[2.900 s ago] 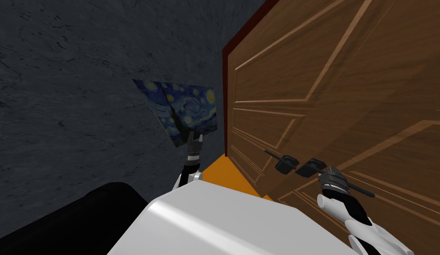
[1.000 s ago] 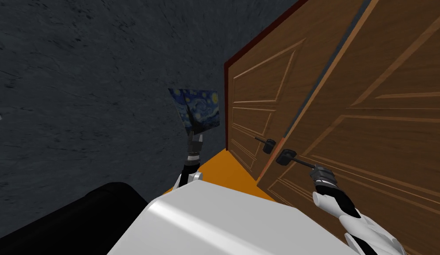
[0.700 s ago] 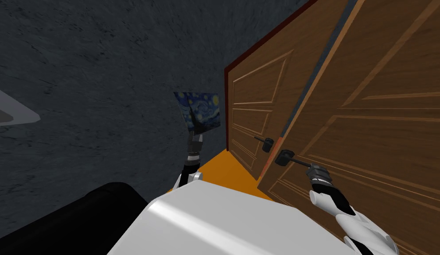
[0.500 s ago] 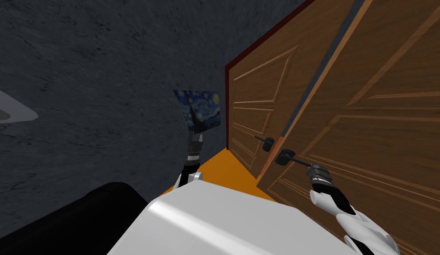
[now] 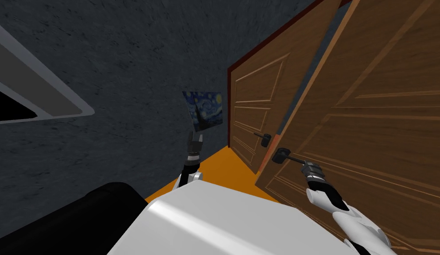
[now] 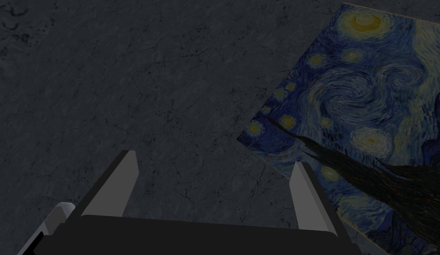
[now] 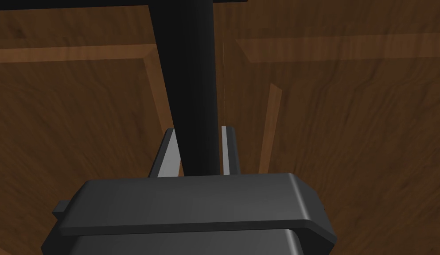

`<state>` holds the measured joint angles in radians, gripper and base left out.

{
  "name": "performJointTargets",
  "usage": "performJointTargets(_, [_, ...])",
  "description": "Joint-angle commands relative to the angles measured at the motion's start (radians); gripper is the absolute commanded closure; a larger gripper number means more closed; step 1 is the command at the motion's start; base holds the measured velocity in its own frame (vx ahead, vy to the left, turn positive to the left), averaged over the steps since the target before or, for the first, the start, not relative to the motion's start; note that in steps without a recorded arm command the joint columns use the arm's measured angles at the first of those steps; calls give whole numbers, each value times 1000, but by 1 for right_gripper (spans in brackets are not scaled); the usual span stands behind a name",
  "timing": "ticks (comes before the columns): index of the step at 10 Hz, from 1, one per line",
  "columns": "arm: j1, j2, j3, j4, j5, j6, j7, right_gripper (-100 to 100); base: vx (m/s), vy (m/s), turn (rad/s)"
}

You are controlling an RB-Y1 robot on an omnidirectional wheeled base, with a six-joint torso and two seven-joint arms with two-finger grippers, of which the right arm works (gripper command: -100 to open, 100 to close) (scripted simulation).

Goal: Pull the door open

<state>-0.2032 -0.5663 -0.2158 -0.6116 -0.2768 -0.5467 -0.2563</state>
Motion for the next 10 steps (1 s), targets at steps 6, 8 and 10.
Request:
performJointTargets(6, [-20, 18, 56, -11, 24, -7, -26, 100, -131, -14, 45])
performJointTargets(8, [-21, 20, 71, -19, 30, -8, -35, 100, -50, -2, 31])
performJointTargets(10, [-24, 23, 89, -28, 37, -10, -46, 100, -181, -5, 78])
